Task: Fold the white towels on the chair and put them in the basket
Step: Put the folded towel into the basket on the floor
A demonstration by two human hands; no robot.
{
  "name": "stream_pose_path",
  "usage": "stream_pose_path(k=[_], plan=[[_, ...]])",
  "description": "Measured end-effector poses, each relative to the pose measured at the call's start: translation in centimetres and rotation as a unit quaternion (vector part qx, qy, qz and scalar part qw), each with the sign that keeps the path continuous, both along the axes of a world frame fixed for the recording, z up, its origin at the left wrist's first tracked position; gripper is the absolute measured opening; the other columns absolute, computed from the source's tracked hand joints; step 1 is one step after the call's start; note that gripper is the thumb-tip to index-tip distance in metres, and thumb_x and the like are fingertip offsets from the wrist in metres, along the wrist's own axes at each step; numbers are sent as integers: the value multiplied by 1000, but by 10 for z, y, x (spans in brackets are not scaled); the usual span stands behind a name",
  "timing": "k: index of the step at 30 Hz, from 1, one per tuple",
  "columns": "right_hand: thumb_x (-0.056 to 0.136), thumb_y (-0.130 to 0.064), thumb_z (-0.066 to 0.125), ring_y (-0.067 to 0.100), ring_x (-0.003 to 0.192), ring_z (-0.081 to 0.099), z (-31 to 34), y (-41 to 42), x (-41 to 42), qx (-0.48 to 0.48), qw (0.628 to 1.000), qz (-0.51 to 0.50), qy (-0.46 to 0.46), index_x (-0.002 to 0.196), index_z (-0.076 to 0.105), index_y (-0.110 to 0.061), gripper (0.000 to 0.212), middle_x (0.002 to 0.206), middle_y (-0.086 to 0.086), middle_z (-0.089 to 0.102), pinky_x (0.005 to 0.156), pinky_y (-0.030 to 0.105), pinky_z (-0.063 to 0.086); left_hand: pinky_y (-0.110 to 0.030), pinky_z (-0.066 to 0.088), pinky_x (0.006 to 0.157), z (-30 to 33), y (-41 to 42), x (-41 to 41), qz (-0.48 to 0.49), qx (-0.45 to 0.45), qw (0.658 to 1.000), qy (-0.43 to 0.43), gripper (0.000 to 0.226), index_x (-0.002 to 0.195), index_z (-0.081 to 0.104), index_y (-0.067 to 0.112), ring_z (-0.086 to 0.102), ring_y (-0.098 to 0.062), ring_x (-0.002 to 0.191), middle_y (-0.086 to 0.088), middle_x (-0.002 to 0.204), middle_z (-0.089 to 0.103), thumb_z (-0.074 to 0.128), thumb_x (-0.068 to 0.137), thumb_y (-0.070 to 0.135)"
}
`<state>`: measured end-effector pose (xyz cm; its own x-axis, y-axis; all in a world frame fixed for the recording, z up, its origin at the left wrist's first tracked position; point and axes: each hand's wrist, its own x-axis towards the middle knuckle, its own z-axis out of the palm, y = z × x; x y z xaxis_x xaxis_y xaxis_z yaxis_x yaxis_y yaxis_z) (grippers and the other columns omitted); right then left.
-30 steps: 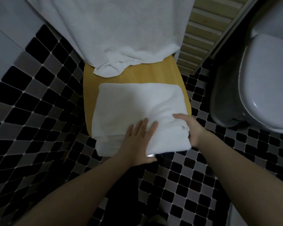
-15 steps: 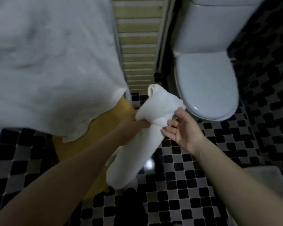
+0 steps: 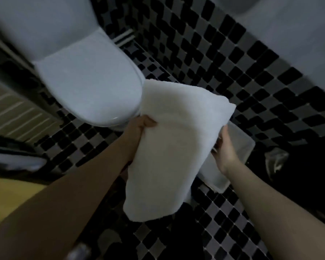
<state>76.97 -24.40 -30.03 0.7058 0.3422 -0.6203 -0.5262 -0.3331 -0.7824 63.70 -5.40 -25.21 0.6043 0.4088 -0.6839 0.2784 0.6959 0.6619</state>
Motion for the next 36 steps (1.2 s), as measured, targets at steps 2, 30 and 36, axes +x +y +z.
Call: stream_pose_path(k=[2,30,36], plan=[[89,-68,27,15,110,57,-38,-45,30,-9,999,-17,40,128,55,-31,60,123,-1,63,100,38,43,-16,46,37,-35,-23,52,-35,-2,999,11,14,51,66,10,57,-20,40,-1,44,62,54,56,6],[94,-25,46,36,117,50,-458,-189,220,-352,893,-271,-75,129,37,2,45,131,23,49,93,35,40,-37,42,98,-488,-179,368,-387,257,882,78,41,132,45,4,52,-33,119,-19,131,53,41,95,22],[93,-25,49,37,122,47,-478,-192,221,-339,916,-213,-32,134,32,-1,51,137,22,45,99,38,39,-44,25,114,-526,-199,377,-466,397,774,161,84,148,-3,4,24,-36,140,-20,154,17,44,93,47]])
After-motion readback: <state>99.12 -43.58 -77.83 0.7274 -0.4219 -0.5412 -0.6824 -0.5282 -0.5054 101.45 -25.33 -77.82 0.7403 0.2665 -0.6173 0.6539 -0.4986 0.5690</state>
